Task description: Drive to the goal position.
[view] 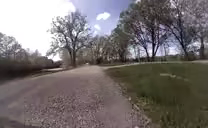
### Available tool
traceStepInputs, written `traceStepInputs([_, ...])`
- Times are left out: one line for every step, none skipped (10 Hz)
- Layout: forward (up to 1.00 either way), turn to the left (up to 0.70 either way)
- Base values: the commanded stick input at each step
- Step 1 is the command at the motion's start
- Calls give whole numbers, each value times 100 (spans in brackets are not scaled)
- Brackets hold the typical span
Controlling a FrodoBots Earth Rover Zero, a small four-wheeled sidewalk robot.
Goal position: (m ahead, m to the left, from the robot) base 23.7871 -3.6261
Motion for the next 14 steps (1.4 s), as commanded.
traceStepInputs([64,0])
traceStepInputs([1,0])
traceStepInputs([0,0])
traceStepInputs([0,0])
traceStepInputs([0,0])
traceStepInputs([0,0])
traceStepInputs([0,0])
traceStepInputs([12,0])
traceStepInputs([37,23])
traceStepInputs([55,54])
traceStepInputs([67,46])
traceStepInputs([91,36])
traceStepInputs([100,40])
traceStepInputs([87,43])
